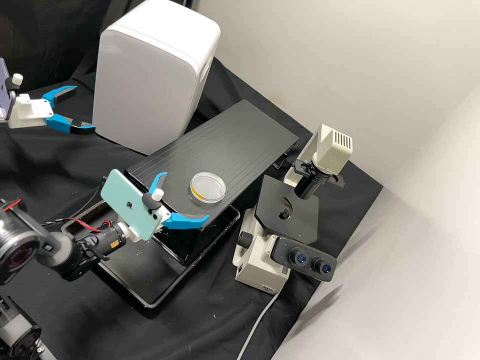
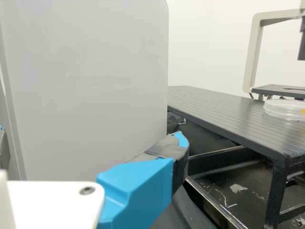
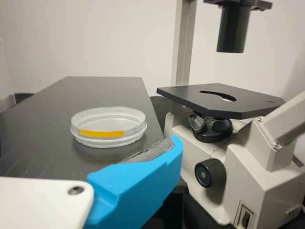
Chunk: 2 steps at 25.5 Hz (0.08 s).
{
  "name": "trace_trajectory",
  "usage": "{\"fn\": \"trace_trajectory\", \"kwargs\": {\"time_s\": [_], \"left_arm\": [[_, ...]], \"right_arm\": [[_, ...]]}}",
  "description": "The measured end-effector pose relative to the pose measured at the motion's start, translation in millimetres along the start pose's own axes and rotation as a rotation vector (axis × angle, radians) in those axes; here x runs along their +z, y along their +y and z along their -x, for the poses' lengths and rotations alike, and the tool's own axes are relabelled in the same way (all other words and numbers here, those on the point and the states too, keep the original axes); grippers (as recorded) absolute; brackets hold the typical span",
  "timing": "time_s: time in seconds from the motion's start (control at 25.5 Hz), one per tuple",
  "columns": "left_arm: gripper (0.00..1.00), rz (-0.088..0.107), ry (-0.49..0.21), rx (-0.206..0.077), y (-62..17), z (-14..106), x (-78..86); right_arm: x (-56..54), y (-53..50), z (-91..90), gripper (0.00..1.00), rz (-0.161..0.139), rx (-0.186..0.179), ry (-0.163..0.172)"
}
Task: Place the lid on the petri dish
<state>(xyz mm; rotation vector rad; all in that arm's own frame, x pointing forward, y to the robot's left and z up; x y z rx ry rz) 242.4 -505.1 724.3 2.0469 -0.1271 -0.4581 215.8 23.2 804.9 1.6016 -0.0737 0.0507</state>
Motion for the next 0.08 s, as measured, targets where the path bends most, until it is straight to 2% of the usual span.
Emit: {"fn": "trace_trajectory", "kwargs": {"time_s": [0.08], "left_arm": [[1.0,0.0,0.0,0.0,0.0,0.0,0.0]], "right_arm": [[0.1,0.3,5.0,1.0,-0.016,-0.002,0.002]]}}
